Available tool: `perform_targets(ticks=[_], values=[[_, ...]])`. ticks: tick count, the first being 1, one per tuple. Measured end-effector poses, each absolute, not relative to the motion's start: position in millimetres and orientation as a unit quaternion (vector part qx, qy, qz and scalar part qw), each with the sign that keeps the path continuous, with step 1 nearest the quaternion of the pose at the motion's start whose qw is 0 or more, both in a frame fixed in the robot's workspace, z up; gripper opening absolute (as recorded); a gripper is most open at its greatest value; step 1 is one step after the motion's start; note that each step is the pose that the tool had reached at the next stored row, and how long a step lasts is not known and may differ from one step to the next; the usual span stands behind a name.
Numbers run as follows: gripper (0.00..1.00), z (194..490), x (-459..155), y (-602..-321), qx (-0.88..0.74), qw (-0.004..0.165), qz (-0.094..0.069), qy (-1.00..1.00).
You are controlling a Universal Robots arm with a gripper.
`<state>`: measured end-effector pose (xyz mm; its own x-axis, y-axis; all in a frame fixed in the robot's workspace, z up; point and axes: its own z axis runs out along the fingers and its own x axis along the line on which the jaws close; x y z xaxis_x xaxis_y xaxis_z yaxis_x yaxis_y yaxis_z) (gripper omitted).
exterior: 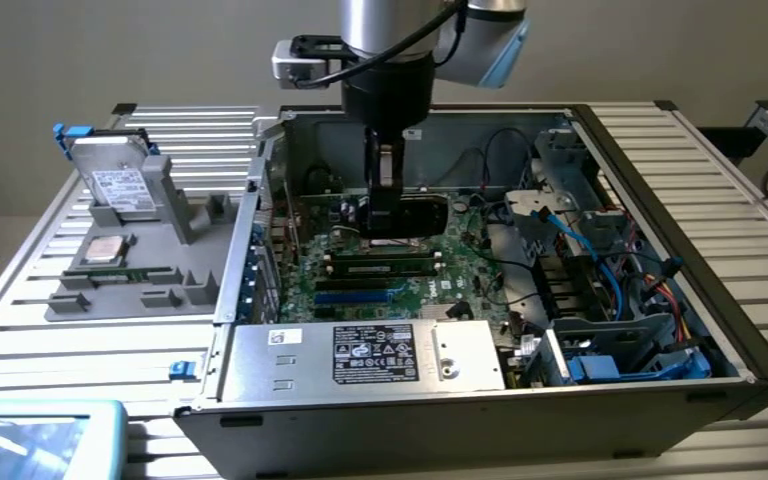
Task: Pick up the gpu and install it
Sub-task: 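Insert the gpu into the slot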
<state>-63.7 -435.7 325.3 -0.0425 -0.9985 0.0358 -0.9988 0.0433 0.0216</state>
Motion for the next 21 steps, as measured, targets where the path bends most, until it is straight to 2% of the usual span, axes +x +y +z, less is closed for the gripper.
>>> perform_targets(ticks=[15,21], values=[[0.28,298,-64,-442,0.692,0.021,0.004,-0.722],[0.28,297,-64,-442,0.692,0.022,0.003,-0.722]])
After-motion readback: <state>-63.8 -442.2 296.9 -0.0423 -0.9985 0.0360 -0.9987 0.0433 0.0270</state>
